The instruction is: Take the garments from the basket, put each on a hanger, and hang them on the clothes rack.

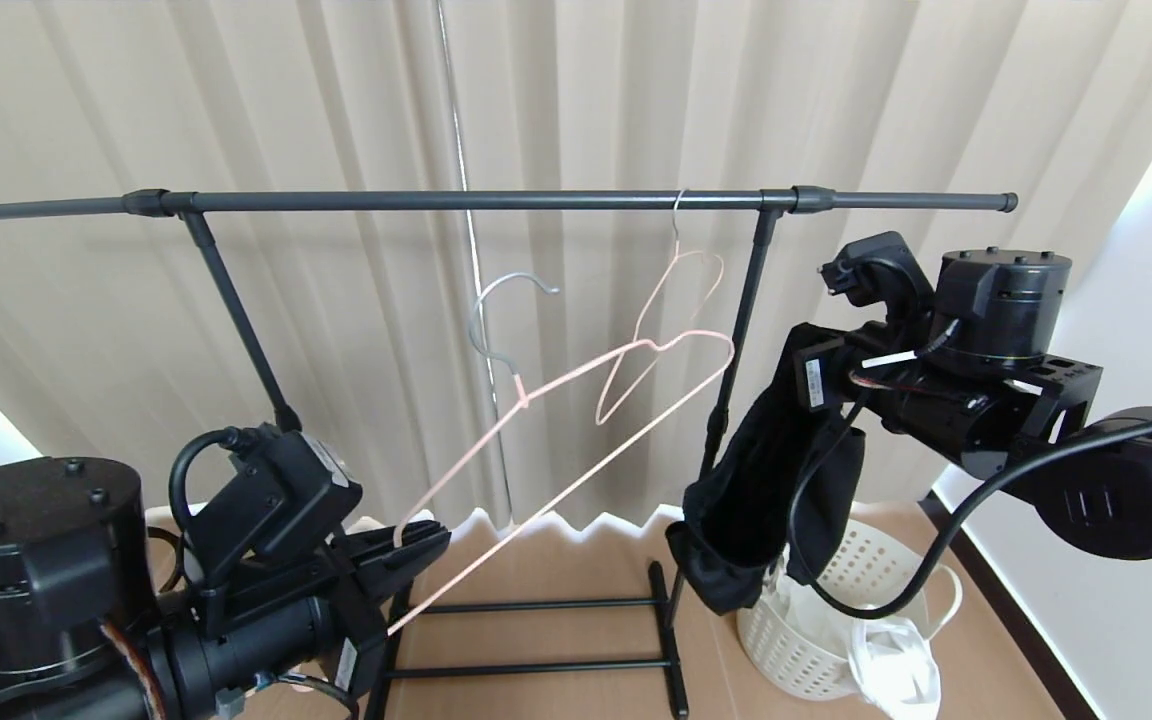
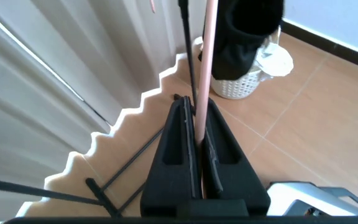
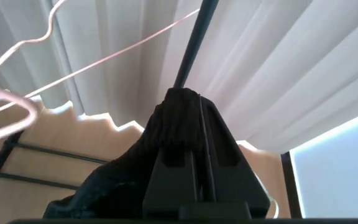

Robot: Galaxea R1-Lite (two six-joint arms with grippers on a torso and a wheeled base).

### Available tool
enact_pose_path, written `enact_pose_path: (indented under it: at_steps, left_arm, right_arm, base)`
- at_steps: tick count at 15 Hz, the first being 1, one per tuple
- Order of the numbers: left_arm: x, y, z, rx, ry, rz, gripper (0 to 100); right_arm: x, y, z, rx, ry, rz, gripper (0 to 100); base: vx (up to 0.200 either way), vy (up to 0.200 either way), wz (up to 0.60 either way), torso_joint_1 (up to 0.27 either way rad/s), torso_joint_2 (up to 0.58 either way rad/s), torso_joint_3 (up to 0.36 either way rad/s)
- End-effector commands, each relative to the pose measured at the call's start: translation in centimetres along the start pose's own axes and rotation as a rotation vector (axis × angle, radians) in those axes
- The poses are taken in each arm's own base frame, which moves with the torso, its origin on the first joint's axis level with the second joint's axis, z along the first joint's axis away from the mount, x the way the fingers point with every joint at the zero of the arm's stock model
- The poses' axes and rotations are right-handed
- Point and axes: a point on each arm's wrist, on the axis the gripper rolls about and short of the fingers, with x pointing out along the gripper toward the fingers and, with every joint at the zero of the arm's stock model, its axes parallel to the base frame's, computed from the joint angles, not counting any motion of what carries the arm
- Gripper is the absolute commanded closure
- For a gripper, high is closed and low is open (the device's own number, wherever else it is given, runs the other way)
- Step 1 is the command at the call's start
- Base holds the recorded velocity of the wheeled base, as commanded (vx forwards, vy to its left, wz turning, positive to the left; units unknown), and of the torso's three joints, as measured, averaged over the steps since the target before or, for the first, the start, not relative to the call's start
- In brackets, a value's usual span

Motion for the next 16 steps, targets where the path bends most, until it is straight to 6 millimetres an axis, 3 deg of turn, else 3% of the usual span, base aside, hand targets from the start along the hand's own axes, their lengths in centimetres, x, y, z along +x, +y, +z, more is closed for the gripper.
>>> enact_pose_path:
  at_steps: [1, 10, 16]
  left_arm:
    - [0.8, -0.7, -0.4, 0.007, 0.029, -0.037, 100]
    - [4.4, -2.4, -0.9, 0.029, 0.049, -0.106, 100]
    - [7.1, -2.0, 0.1, 0.017, 0.044, -0.052, 100]
  right_arm:
    - [0.5, -0.2, 0.0, 0.002, 0.0, -0.012, 100]
    - [0.5, -0.2, 0.1, 0.006, -0.002, -0.017, 100]
    - [-0.6, 1.8, 0.2, -0.005, -0.004, 0.006, 100]
  base:
    - [0.0, 0.0, 0.0, 0.0, 0.0, 0.0]
    - [0.0, 0.0, 0.0, 0.0, 0.0, 0.0]
    - [0.0, 0.0, 0.0, 0.0, 0.0, 0.0]
